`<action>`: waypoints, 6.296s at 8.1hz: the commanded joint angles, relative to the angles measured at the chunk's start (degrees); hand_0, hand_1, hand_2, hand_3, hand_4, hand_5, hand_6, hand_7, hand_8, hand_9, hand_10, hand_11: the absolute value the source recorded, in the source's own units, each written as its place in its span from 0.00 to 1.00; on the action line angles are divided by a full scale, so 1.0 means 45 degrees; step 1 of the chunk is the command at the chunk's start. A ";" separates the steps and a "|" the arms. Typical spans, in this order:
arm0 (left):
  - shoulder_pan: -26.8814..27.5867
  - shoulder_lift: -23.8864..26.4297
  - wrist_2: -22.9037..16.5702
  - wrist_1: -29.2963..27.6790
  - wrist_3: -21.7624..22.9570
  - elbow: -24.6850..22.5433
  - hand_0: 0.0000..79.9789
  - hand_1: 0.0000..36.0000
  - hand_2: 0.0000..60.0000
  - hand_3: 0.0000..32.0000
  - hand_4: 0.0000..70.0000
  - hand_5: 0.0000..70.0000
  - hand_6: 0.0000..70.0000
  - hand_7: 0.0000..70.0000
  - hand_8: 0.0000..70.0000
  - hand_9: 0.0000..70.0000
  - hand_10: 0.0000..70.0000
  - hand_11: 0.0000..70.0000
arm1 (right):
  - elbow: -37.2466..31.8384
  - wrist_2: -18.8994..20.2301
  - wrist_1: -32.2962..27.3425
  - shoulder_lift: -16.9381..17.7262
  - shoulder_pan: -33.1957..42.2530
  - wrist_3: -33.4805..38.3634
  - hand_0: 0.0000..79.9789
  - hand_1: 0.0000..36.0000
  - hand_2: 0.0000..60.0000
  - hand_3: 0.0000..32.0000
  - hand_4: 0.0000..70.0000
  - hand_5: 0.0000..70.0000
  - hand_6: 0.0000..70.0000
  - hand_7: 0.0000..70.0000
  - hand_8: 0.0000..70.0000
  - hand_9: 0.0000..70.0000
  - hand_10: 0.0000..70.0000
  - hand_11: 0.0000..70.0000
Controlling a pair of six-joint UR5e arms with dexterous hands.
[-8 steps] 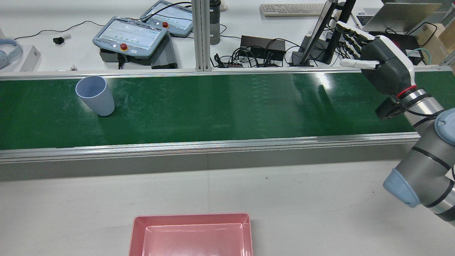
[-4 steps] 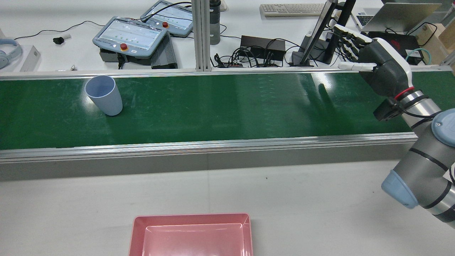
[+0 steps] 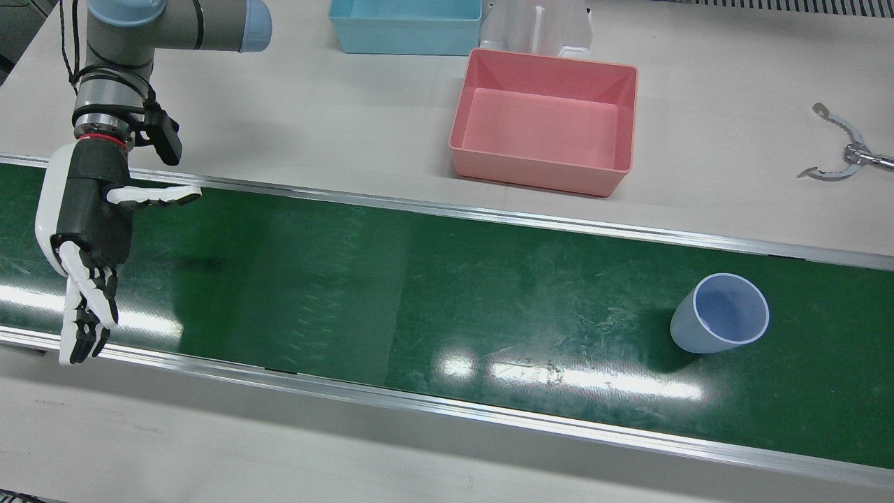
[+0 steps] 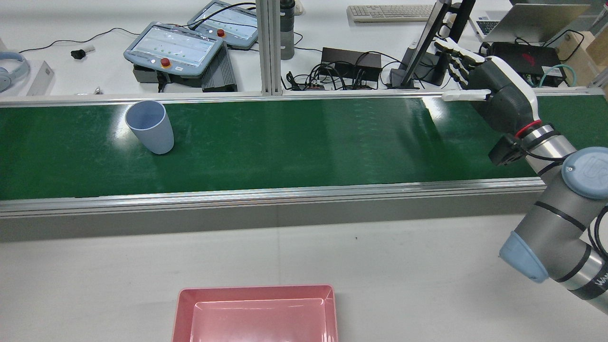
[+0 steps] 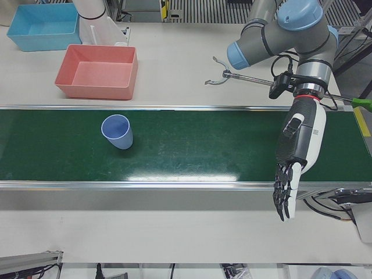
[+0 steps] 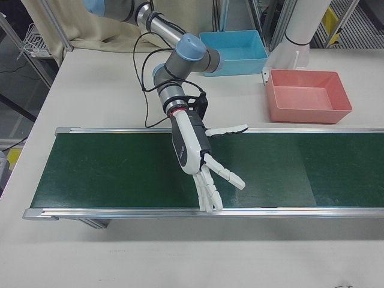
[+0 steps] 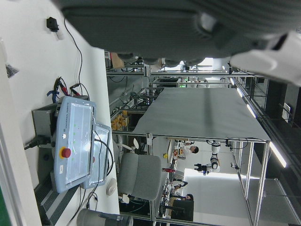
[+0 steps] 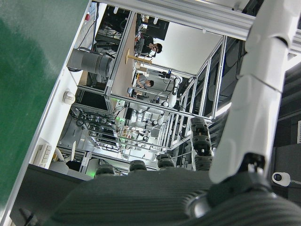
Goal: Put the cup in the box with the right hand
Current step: 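Move the open right hand along the belt toward the blue cup, then lower the right hand beside the blue cup, fingers open around it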
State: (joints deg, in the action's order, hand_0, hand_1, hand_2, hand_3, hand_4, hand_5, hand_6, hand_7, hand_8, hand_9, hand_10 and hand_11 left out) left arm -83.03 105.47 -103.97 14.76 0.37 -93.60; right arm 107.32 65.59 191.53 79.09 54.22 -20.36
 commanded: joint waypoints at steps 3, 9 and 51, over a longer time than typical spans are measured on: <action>-0.0005 0.0000 -0.0019 0.0000 -0.0004 -0.0019 0.00 0.00 0.00 0.00 0.00 0.00 0.00 0.00 0.00 0.00 0.00 0.00 | -0.0059 -0.0142 0.0035 -0.0213 -0.0252 -0.0162 0.62 0.52 0.04 0.00 0.00 0.07 0.05 0.13 0.00 0.04 0.00 0.00; -0.0005 0.0000 0.0000 0.0000 -0.0004 -0.0020 0.00 0.00 0.00 0.00 0.00 0.00 0.00 0.00 0.00 0.00 0.00 0.00 | -0.0333 -0.0533 0.0015 -0.0662 -0.0779 -0.0162 0.61 0.51 0.07 0.00 0.00 0.07 0.06 0.17 0.01 0.07 0.00 0.00; -0.0005 0.0000 0.0000 0.0000 -0.0004 0.0000 0.00 0.00 0.00 0.00 0.00 0.00 0.00 0.00 0.00 0.00 0.00 0.00 | 0.0136 -0.2858 0.2046 -0.1541 -0.2948 -0.0767 0.62 0.53 0.06 0.00 0.00 0.08 0.06 0.18 0.03 0.08 0.00 0.00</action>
State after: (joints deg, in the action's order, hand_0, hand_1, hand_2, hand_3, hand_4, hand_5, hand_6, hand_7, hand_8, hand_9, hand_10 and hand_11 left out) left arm -83.06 105.47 -104.04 14.77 0.38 -93.69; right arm 108.08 52.71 200.75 72.20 41.38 -23.63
